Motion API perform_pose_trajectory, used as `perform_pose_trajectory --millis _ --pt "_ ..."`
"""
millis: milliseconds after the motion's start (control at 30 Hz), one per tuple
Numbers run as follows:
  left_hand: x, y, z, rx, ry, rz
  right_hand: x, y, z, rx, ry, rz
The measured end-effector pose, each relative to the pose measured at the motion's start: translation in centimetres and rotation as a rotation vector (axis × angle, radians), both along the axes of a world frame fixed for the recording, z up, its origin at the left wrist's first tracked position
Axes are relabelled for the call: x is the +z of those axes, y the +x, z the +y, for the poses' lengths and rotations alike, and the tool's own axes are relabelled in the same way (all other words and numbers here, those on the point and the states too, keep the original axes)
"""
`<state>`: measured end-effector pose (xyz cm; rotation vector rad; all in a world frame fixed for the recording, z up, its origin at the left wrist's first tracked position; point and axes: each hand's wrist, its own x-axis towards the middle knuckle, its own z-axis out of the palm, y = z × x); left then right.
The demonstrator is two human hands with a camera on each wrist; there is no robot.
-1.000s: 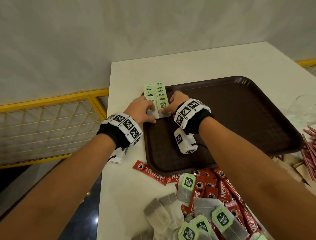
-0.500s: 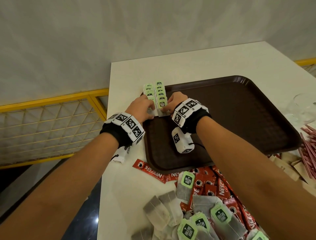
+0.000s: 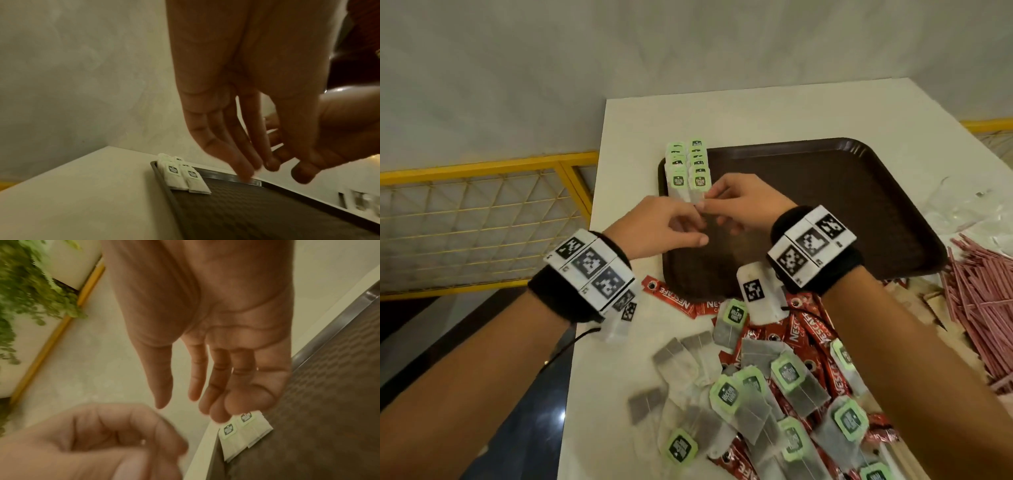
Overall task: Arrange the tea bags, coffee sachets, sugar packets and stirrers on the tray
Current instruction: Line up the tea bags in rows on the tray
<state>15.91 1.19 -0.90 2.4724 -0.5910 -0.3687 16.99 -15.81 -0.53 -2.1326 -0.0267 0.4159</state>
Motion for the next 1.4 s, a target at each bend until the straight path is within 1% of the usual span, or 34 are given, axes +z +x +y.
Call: perform_pose_trajectory --millis 67,133,233,300,467,600,700,933,1033,1200,1267,1400 --pt "-0.1 -2.6 0.4 -0.09 0.12 0.143 0.2 -2.9 -0.2 0.107 -0.07 0.057" --pt "-0.7 -4.5 1.0 -0.112 0.214 0.226 -0.1 -5.2 -0.2 0.169 -0.157 0.099" --pt "-1.6 -7.0 2.1 -0.098 0.247 0.322 -1.2 -7.8 -0.2 0.19 -0.292 0.092" --pt "-1.9 -8.7 2.5 -0.105 0.259 0.352 -2.0 -9.0 -0.2 0.183 -0.397 0.095" --pt "-2.8 -11.5 2.4 -0.06 0.269 0.358 -1.8 -10.5 0.3 0.157 -0.605 0.076" --pt "-3.2 -12.4 1.9 -0.039 0.29 0.281 -1.2 -11.5 0.9 0.172 -0.741 0.034" --pt "-3.3 -12.7 1.6 -0.047 0.302 0.232 -1.0 -12.0 1.4 0.185 -0.794 0.024" --pt "-2.9 -12.8 1.8 0.02 0.212 0.14 -1.2 -12.5 1.7 0.227 -0.892 -0.037" --pt "-2.2 -12.4 2.1 0.088 0.129 0.097 -1.4 -12.4 1.6 0.284 -0.906 -0.057" --pt "-1.1 -11.3 3.2 0.224 -0.021 0.061 -1.5 -12.4 1.4 0.371 -0.876 -0.081" --pt "-0.9 -10.7 3.5 0.275 -0.1 0.087 -1.6 -12.2 1.5 0.377 -0.877 -0.077" --pt "-0.6 -10.3 3.2 0.384 -0.332 0.264 -2.0 -11.7 1.4 0.376 -0.861 -0.075"
